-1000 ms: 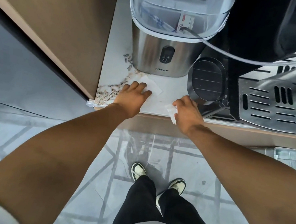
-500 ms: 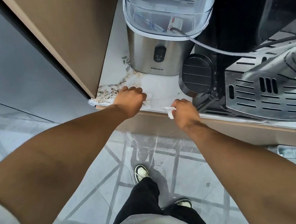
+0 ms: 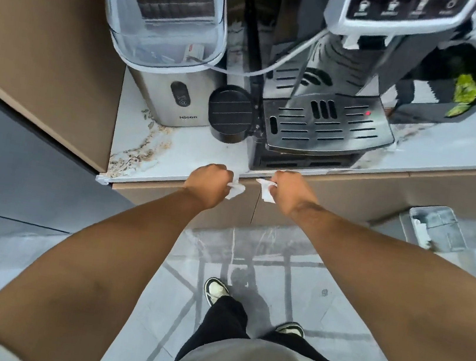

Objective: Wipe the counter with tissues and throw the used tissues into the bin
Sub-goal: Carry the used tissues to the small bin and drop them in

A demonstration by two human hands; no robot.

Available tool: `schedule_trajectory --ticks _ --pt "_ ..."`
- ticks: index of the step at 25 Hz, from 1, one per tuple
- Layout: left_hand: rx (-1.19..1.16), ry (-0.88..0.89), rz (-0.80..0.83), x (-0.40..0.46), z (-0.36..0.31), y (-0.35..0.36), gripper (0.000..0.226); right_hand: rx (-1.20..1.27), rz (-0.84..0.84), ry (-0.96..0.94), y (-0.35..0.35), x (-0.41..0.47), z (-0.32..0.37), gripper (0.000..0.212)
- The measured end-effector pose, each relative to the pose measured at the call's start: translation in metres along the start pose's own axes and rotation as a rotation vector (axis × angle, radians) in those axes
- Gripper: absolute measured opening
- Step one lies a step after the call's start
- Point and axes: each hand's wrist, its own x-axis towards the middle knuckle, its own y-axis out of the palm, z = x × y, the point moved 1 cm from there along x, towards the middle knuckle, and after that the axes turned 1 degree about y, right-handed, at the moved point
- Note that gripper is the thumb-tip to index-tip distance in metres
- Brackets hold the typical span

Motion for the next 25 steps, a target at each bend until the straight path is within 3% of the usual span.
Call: schedule_trajectory --ticks 13,25 --pt "0.151 0.313 0.003 0.061 -0.249 0.008 0.019 0.143 -0.156 0.307 -0.059 -0.125 -0.228 0.023" --pt "0.196 0.572 0.025 0.105 -0.438 0.001 0.011 0.296 -0.303 0.508 -0.088 -0.206 -0.382 0.022"
